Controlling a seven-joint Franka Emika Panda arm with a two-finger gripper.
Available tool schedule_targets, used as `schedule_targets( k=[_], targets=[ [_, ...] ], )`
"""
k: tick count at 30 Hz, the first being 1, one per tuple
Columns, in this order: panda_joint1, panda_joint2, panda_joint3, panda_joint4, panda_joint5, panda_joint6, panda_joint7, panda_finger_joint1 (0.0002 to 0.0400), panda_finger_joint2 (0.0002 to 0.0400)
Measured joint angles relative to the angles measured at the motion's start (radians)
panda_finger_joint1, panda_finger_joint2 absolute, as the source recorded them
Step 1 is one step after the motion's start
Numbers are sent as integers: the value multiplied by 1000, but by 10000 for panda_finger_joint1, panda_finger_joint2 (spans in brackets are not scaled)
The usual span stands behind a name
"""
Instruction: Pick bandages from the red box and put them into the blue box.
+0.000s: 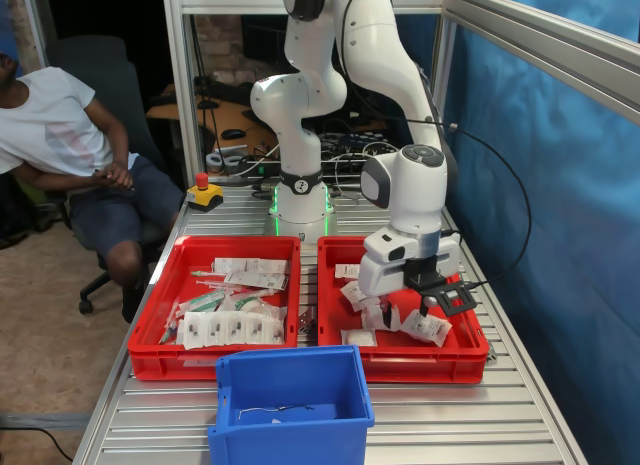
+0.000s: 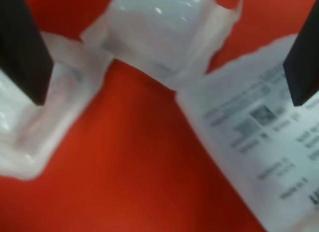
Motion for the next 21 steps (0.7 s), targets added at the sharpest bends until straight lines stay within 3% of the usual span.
schedule_targets(
  k=[14,21],
  targets=[
    [57,42,1,0,1,38,0,400,400],
    [85,58,1,0,15,43,0,400,400]
  ],
)
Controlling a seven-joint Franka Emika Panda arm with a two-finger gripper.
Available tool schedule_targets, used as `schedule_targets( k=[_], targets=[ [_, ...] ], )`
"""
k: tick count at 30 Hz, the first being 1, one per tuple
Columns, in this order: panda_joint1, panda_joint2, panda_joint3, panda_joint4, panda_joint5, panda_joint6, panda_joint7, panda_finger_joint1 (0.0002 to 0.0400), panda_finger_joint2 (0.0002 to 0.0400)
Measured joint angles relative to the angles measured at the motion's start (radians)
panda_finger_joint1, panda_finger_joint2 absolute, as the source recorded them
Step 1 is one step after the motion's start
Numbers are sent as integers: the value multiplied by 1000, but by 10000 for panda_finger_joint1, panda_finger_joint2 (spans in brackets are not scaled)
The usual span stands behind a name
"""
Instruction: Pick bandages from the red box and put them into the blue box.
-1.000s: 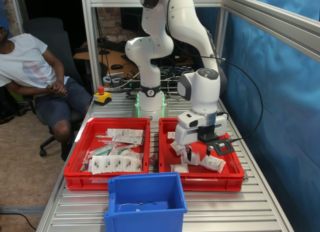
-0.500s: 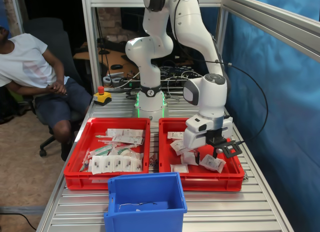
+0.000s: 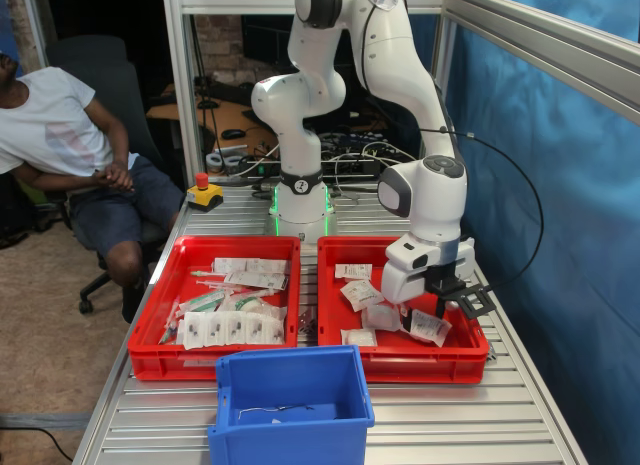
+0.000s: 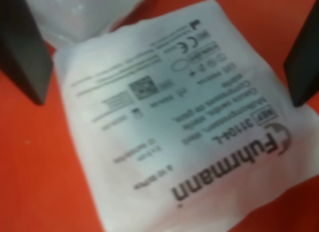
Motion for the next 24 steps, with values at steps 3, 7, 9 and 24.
schedule_targets(
  k=[3,7,9,24],
  targets=[
    [7,4,0,0,3,1,0,400,400],
    [19,13,0,0,9,1,0,400,400],
    [25,20,0,0,11,2,0,400,400],
    [31,53,-2,32,15,3,0,400,400]
  ],
)
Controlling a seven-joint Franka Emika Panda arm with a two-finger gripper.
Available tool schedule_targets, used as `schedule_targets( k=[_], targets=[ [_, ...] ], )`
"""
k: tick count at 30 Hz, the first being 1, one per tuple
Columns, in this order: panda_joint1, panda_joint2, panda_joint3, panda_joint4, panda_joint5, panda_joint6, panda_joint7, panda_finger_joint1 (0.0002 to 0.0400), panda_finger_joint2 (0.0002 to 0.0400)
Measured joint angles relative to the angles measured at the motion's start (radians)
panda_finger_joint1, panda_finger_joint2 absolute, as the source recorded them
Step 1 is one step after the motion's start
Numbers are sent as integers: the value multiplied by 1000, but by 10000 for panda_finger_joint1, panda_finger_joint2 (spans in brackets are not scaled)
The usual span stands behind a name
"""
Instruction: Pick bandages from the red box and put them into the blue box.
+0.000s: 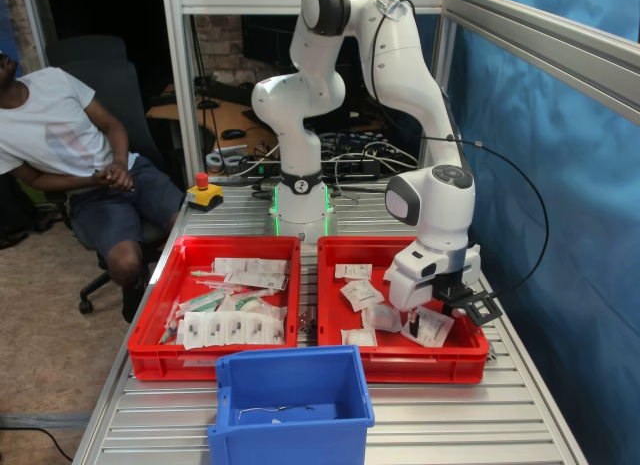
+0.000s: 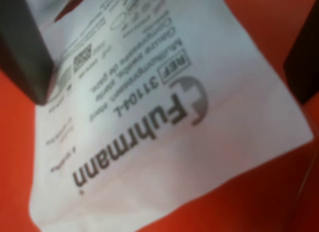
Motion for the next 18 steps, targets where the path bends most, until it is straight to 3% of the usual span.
schedule_targets(
  k=[13,14,18],
  targets=[
    [0,13,-7,20,0,0,0,400,400],
    [0,13,-7,20,0,0,0,366,366],
    [0,14,-8,22,0,0,0,366,366]
  ],
)
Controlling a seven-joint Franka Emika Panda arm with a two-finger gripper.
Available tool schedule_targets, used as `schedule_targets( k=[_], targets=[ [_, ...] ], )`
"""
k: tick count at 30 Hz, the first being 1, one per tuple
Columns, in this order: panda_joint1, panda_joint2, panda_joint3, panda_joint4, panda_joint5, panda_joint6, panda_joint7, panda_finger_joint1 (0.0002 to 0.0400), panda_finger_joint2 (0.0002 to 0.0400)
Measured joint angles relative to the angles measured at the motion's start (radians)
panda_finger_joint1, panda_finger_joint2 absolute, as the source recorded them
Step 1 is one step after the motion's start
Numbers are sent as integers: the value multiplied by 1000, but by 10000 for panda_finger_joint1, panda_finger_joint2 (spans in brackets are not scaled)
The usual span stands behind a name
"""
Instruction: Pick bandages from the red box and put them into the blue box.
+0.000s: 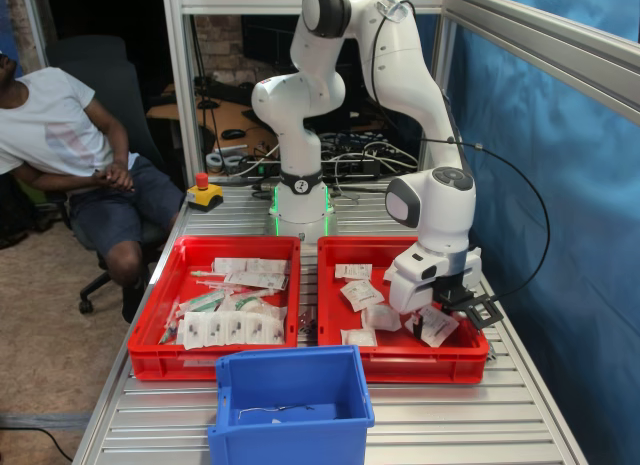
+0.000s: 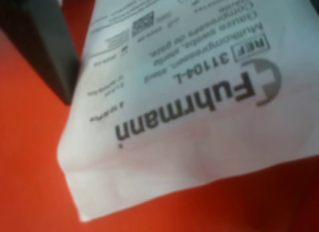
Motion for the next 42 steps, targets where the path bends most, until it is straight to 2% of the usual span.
schedule_targets(
  k=[1,4,5,9,10,13,14,18,19,23,24,33,36,40,42],
  targets=[
    [0,0,0,0,0,0,0,316,316],
    [0,1,-1,1,0,0,0,316,316],
    [0,1,-1,1,0,0,0,266,266],
    [0,1,-1,1,0,0,0,266,266],
    [0,1,-1,1,0,0,0,216,216],
    [0,1,-2,2,0,0,0,216,216],
    [0,1,-2,2,0,0,0,166,166],
    [2,1,-6,2,0,0,0,166,166],
    [3,1,-7,2,0,0,0,116,116],
    [5,1,-16,2,0,0,0,116,116],
    [6,1,-18,2,0,0,0,68,68],
    [13,-18,-57,2,0,-37,0,63,63],
    [14,-62,-93,2,0,-116,0,63,63],
    [15,-106,-125,2,0,-177,0,63,63],
    [15,-157,-160,2,0,-239,0,63,63]
  ],
)
